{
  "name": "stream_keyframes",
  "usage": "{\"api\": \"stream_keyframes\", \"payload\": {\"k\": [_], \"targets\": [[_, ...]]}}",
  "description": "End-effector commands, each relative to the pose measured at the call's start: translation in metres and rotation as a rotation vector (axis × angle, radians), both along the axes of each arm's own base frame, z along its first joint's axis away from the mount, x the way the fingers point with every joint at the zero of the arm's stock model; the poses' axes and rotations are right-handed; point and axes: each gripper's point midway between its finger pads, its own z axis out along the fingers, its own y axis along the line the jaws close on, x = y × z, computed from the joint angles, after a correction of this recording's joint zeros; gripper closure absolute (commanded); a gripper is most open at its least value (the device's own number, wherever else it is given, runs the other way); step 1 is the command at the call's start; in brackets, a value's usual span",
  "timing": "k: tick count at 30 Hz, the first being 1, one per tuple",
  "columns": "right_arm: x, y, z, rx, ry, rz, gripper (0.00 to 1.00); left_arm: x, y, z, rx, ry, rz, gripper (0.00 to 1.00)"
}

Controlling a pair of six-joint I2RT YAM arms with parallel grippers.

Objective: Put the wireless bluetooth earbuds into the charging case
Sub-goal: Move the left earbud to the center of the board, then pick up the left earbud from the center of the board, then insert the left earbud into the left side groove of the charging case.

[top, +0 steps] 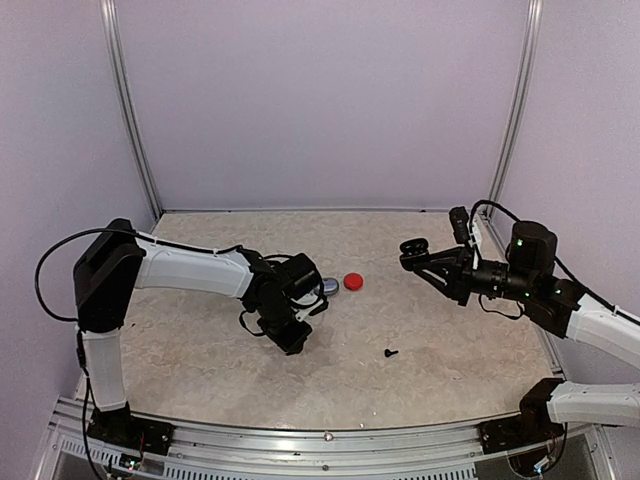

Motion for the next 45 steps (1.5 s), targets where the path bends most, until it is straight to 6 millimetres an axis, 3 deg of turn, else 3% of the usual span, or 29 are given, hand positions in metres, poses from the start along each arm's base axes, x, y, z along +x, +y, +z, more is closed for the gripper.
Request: {"api": "stream_keyframes", "payload": {"k": [1, 10, 14, 18, 25, 28, 32, 37, 42, 43, 45], "targets": [[0.002, 0.000, 0.006, 0.012, -0.013, 0.006, 1.00, -0.014, 0.027, -0.013, 0.179, 0.019, 0.052, 0.88], [0.001, -0.003, 0.007, 0.008, -0.015, -0.005, 1.00, -0.009, 0.022, -0.016, 0.272, 0.013, -0.035, 0.73], [0.000, -0.003, 0.007, 0.007, -0.014, -0.005, 1.00, -0.012, 0.025, -0.020, 0.301, 0.026, -0.062, 0.73], [0.001, -0.003, 0.007, 0.007, -0.013, -0.004, 1.00, -0.014, 0.029, -0.020, 0.315, 0.033, -0.074, 0.80], [-0.003, 0.000, 0.010, 0.017, -0.034, 0.020, 1.00, -0.004, 0.017, 0.000, 0.227, -0.012, -0.074, 0.86], [-0.007, 0.001, 0.014, 0.039, -0.054, 0.043, 1.00, 0.016, 0.006, 0.027, 0.111, -0.091, -0.032, 0.88], [-0.010, 0.004, 0.021, 0.062, -0.089, 0.069, 1.00, 0.039, -0.013, 0.080, -0.096, -0.231, -0.001, 0.89], [-0.014, 0.011, 0.027, 0.095, -0.129, 0.119, 1.00, 0.055, -0.027, 0.162, -0.339, -0.442, 0.017, 0.89], [-0.024, 0.023, 0.041, 0.133, -0.221, 0.181, 1.00, 0.047, -0.033, 0.253, -0.646, -0.638, 0.005, 0.90], [-0.026, 0.025, 0.043, 0.135, -0.245, 0.189, 1.00, 0.041, -0.033, 0.284, -0.747, -0.704, 0.003, 0.91], [-0.032, 0.030, 0.048, 0.141, -0.287, 0.213, 1.00, 0.021, -0.036, 0.319, -0.901, -0.772, -0.040, 0.91]]}}
